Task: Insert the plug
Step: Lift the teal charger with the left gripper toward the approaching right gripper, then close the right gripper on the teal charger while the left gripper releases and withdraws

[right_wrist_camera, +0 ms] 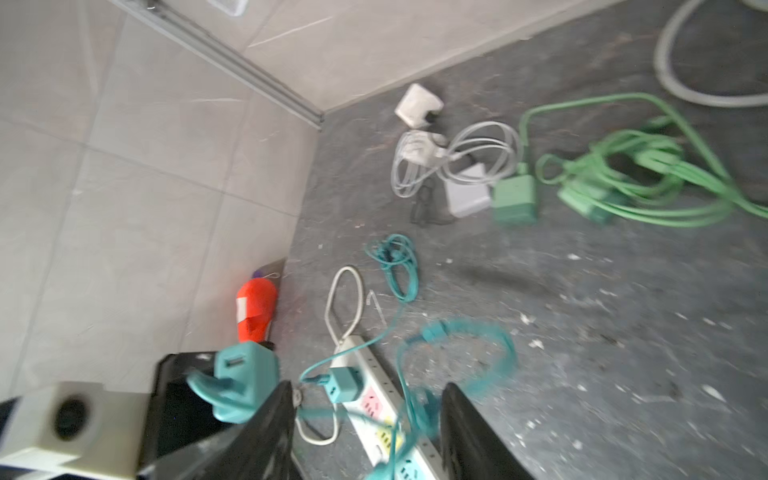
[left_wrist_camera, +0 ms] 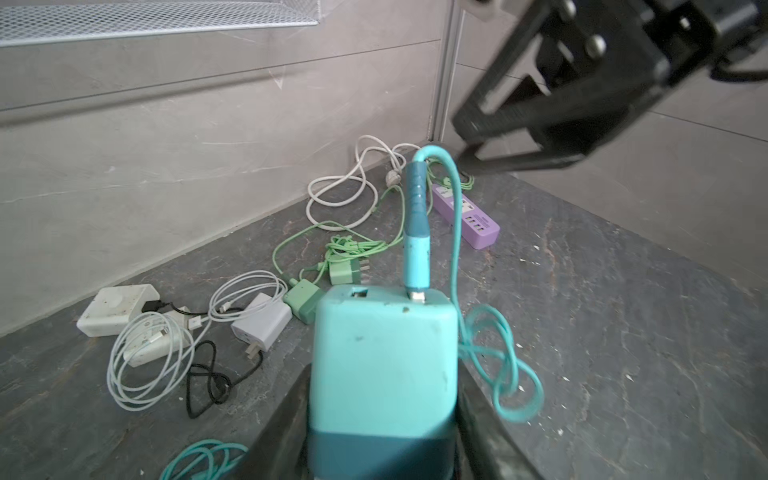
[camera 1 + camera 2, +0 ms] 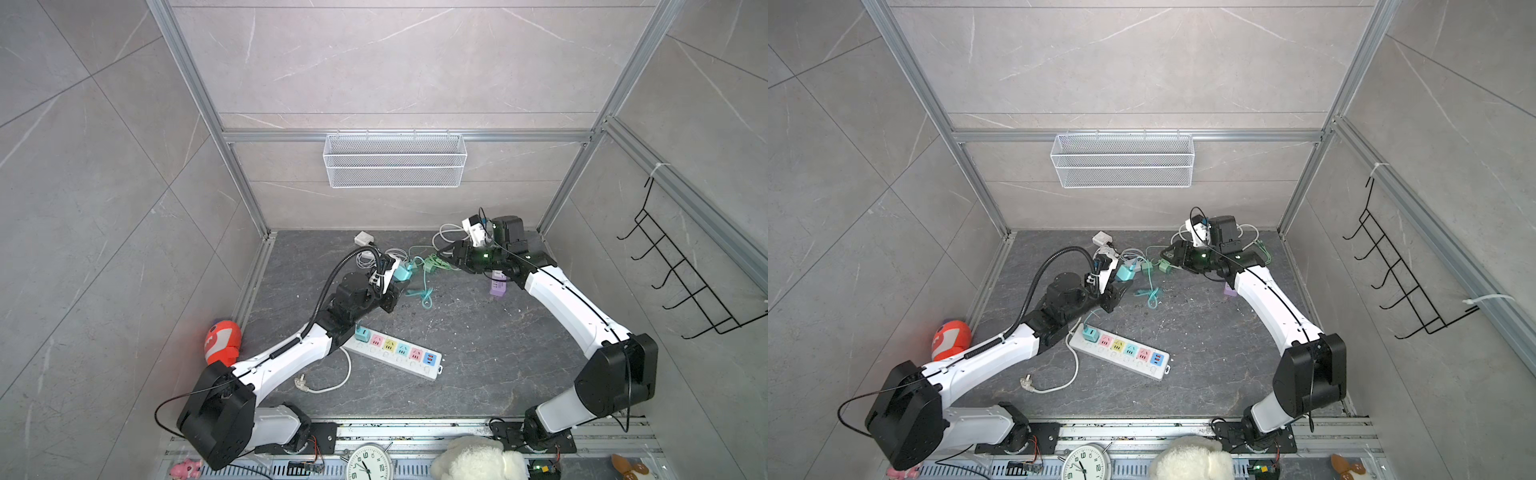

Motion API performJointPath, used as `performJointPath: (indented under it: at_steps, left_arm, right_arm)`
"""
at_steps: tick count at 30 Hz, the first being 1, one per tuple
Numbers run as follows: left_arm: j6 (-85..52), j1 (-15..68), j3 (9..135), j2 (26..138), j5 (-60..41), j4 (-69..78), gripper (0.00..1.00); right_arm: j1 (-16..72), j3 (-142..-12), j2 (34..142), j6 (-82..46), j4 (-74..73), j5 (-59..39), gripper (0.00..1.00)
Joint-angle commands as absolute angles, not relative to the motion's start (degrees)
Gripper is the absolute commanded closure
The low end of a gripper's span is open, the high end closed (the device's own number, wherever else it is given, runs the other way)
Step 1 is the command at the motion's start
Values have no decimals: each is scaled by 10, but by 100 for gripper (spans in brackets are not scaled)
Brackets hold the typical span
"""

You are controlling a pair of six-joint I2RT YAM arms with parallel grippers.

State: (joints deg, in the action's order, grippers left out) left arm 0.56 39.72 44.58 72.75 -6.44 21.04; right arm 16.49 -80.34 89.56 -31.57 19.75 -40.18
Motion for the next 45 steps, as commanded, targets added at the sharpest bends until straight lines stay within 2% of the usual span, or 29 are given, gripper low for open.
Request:
performJointPath:
  at_steps: [1,5,9,17,22,33,45]
  left_arm:
    - [16,426,426,699,-57,267,79]
    - [19,458,399,695,-36,289,80]
    - [18,476,379,695,-21,298,81]
    - [26,495,346,678,-6,331,82]
    - [35,499,343,678,-3,330,82]
    - [40,506,343,680,0,326,83]
    - [50,506,346,684,1,307,83]
  right_arm:
    - [194,-825,902,-335,152,-525,45]
    - [234,-803,869,-303,180,-545,47]
    - [263,-725,775,-282,180,-525,47]
    - [275,-643,669,-237,310,-422,49]
    - [276,-621,672,-227,352,-394,52]
    - [317,-631,722,-241,336,-326,54]
    - [319,-668,783,-261,273,-352,53]
